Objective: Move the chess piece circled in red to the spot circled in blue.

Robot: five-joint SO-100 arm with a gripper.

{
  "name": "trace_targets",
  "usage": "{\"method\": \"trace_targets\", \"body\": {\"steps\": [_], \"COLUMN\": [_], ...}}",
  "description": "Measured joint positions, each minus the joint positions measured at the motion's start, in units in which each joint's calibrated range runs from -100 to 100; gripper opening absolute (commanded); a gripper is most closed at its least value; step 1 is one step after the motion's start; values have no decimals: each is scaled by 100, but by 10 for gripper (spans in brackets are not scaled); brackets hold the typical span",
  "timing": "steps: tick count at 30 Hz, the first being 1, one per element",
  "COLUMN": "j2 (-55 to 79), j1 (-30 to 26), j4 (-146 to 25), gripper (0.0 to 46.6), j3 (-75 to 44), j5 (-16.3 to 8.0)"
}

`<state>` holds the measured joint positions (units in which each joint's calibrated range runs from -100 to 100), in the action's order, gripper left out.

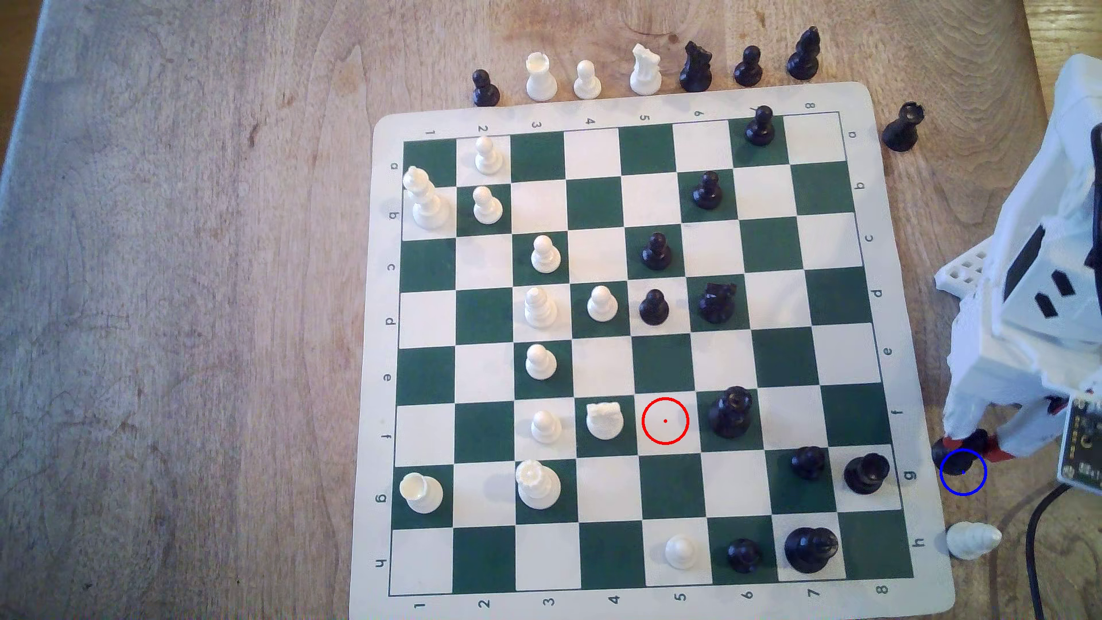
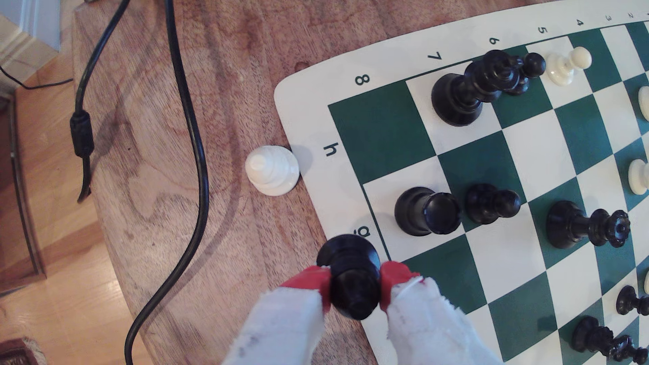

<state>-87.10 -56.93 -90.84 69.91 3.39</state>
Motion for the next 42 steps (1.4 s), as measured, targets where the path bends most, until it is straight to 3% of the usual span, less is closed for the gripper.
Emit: {"method": "trace_targets", "body": {"steps": [14,37,42], "j2": [-8,947,964], "j1": [-435,-686,-745], "j4": [191,980,1012], "gripper": [7,15,83], "j3": [470,1175,1193], "j5": [107,200,200]}}
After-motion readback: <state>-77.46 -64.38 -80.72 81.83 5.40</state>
